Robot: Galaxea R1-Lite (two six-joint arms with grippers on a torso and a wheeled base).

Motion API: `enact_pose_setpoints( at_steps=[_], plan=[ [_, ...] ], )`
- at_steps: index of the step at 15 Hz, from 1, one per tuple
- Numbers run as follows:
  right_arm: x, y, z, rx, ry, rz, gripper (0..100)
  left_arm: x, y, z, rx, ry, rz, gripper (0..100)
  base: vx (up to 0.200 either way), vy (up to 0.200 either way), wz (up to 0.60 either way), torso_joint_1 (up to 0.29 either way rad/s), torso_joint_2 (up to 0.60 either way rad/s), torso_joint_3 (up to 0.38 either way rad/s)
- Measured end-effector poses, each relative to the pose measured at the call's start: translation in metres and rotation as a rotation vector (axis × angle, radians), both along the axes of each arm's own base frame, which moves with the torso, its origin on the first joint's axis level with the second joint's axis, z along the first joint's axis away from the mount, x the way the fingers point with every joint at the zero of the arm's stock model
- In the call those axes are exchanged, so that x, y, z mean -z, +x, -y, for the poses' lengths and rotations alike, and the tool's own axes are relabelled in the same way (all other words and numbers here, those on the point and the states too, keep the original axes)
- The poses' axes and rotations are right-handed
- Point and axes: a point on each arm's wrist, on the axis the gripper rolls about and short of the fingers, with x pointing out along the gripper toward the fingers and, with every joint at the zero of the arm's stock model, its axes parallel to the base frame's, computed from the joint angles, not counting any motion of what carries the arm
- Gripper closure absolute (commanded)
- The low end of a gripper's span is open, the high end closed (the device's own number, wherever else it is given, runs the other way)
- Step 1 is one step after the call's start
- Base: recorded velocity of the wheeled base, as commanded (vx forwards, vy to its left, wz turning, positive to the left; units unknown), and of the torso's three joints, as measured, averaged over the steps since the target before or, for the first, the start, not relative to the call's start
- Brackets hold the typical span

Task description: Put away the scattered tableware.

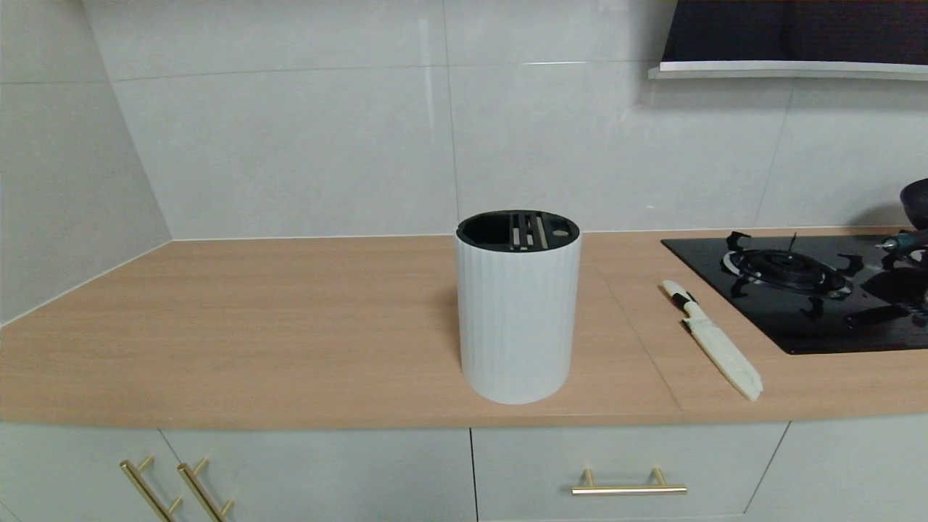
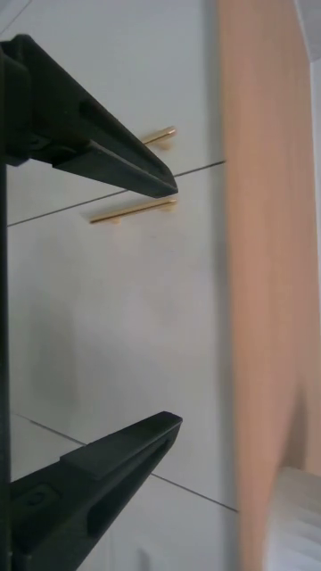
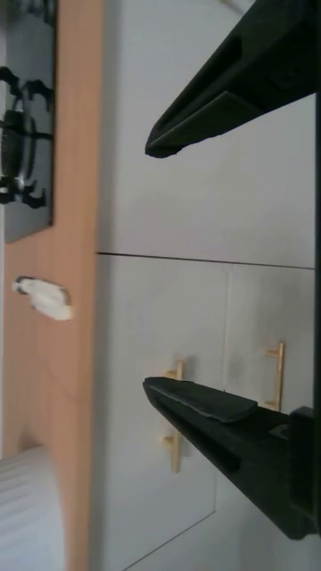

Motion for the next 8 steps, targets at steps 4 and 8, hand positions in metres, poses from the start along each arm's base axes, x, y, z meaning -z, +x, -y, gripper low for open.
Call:
enact_pose_setpoints(
  at_steps=[4, 8],
  plan=[
    [0.0, 0.0, 0.0, 0.0, 0.0, 0.0, 0, 0.0, 0.0, 0.0, 0.0, 0.0, 0.0, 0, 0.0, 0.0, 0.0, 0.224, -0.51, -0.279],
    [0.0, 0.0, 0.0, 0.0, 0.0, 0.0, 0, 0.0, 0.0, 0.0, 0.0, 0.0, 0.0, 0, 0.0, 0.0, 0.0, 0.245, -0.53, -0.289]
  ],
)
